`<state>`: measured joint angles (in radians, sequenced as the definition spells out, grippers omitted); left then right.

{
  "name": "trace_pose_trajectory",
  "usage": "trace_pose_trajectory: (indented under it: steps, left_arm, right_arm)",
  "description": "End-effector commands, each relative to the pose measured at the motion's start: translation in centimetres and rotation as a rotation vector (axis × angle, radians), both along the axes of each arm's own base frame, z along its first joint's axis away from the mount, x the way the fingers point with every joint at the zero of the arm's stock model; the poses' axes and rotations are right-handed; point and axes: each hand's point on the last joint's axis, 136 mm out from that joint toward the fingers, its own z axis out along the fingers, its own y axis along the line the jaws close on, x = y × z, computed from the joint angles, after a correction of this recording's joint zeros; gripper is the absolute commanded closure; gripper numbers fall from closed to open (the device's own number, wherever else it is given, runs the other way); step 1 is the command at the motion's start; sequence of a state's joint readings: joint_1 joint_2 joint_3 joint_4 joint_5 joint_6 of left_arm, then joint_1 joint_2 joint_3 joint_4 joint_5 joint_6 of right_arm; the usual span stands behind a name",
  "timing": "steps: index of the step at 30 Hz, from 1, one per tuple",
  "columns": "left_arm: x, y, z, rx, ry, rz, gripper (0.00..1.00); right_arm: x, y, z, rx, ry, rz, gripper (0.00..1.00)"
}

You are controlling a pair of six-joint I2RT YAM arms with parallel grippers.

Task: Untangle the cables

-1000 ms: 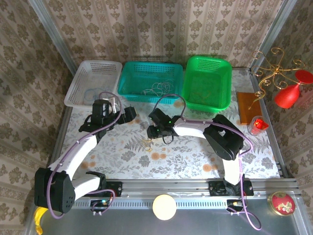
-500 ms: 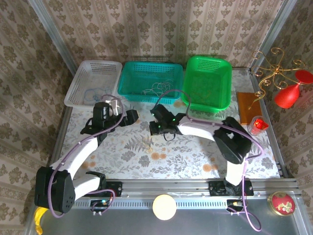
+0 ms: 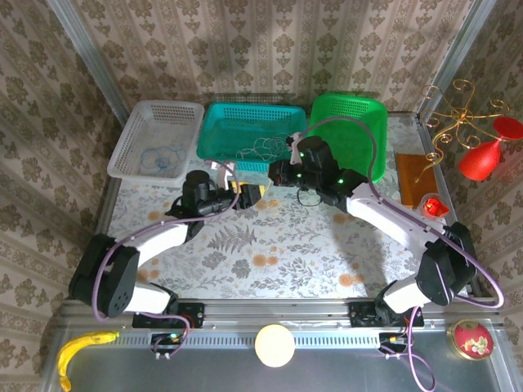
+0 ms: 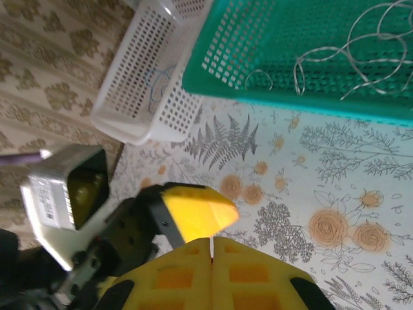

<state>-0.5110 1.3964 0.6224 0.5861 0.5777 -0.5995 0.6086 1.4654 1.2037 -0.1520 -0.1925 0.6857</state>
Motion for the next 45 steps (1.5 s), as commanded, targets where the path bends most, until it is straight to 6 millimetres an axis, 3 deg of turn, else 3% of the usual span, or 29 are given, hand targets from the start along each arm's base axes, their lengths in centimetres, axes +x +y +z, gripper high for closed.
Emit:
trace_pose_trajectory:
  steps: [1,6,12,16,19,27,31,32,43,44,45]
  left_arm:
    - [0.7,-2.4,4.6,-0.143,-0.109,-0.060,0.25]
    - [1.3,-4.1,4.5,-0.182,-0.102,-0.080,0.45]
    - [1.5,-5.5,4.2,-0.191,-0.084,-0.101,0.69]
    - [1.5,-5.8,3.6,-0.179,-0.061,-0.109,0.89]
    - [1.3,-5.6,3.3,-0.156,-0.057,-0.106,0.98]
    - [0.6,-4.2,2.8,-0.063,-0.060,-0.071,1.00]
    - [0.4,-2.8,2.4,-0.001,-0.054,-0.031,1.00]
    - [0.5,-2.3,2.4,0.013,-0.052,-0.015,1.00]
    - [1.1,5.1,2.6,0.128,-0.020,0.225,1.00]
    - [1.6,6.6,2.6,0.134,-0.016,0.269,1.00]
    - [1.6,7.4,2.6,0.141,-0.012,0.289,1.00]
  right_arm:
    - [-0.1,-0.8,3.8,0.109,-0.039,0.001,1.00]
    - [0.0,-2.9,5.5,0.133,-0.069,-0.038,1.00]
    - [0.5,-4.9,5.6,0.112,-0.081,-0.085,1.00]
    - [1.8,-7.9,5.6,0.103,-0.084,-0.153,1.00]
    - [3.1,-11.0,5.6,0.077,-0.092,-0.230,1.00]
    - [6.5,-19.0,3.4,-0.090,-0.092,-0.475,1.00]
    - [7.7,-22.1,2.6,-0.211,-0.106,-0.577,1.00]
    - [8.4,-22.7,1.3,-0.255,-0.083,-0.594,1.00]
    - [11.5,-26.0,-2.9,-0.501,-0.048,-0.674,1.00]
    - [11.8,-26.2,-3.2,-0.515,-0.045,-0.677,1.00]
    - [12.1,-26.3,-3.3,-0.523,-0.046,-0.674,0.94]
